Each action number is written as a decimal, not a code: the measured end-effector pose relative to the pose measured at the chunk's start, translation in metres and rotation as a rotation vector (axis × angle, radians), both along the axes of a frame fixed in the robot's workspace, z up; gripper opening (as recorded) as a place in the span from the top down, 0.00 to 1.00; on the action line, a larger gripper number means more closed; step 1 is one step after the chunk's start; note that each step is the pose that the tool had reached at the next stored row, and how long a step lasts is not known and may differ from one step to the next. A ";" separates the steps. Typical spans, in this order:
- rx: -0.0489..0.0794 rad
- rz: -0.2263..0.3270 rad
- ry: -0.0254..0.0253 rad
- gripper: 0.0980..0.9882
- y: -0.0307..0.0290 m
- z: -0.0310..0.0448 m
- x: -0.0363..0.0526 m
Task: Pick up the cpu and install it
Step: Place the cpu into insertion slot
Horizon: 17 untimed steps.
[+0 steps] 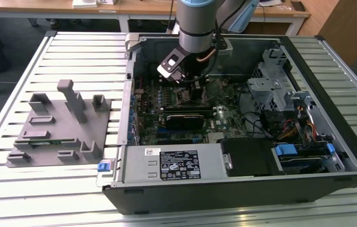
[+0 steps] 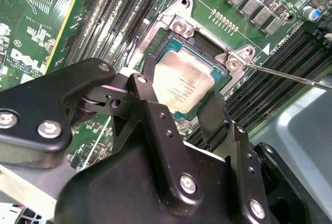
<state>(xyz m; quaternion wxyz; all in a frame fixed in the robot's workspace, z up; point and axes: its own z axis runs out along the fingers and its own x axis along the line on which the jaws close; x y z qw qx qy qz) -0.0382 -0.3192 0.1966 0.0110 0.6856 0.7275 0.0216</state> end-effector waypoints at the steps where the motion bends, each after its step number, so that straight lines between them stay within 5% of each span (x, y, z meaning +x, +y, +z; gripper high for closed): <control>1: 0.000 0.000 0.0000 0.43 0.0000 0.0007 0.0000; 9: 0.000 0.000 -0.0001 0.45 0.0000 0.0113 0.0000; 17: 0.000 0.000 0.0002 0.78 0.0000 0.0181 0.0000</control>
